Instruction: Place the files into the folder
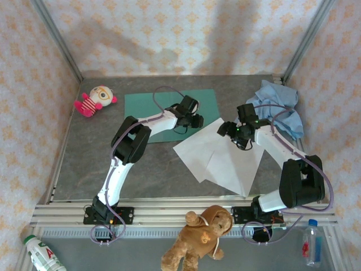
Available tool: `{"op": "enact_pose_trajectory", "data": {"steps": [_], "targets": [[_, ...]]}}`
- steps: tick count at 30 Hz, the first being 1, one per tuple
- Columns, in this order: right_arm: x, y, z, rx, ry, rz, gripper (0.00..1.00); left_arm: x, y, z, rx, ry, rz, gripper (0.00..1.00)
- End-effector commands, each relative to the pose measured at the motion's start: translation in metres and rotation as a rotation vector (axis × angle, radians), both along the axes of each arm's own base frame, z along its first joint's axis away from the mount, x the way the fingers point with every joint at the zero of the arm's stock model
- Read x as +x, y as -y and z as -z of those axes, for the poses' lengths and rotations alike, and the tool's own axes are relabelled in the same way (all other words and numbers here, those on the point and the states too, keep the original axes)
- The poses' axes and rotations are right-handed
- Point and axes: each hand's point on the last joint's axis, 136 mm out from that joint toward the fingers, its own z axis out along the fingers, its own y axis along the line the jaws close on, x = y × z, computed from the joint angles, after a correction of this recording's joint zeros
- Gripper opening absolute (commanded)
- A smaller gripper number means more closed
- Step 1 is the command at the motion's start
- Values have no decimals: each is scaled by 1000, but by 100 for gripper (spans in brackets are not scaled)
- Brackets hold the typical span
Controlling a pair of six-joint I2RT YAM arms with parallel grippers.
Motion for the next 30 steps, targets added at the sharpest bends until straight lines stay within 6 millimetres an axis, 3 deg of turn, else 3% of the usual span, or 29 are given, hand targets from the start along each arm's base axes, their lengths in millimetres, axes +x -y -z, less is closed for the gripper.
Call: {"op": "enact_pose_trajectory", "data": {"steps": [1, 5, 9, 18, 23, 26, 30], "targets": [[-8, 12, 0, -43, -1, 13, 82, -12, 14, 17, -1, -51, 33, 35], [-10, 13, 3, -43, -8, 11, 82, -14, 17, 18, 10, -56, 49, 34], [-11, 13, 8, -37, -15, 15, 82, -14, 14, 6, 46, -47, 65, 33], [-15, 15, 12, -38, -19, 34, 82, -6, -6, -60, 146, 30, 56, 48], [-22, 30, 17, -17, -16, 101, 81, -24, -1, -87, 116, 32, 89, 51], [-28, 38, 20, 11, -27, 131, 80, -39, 0, -88, 92, -4, 100, 51], [-41, 55, 25, 1, -52, 181, 80, -70, 23, -86, 24, -61, 161, 54]]}}
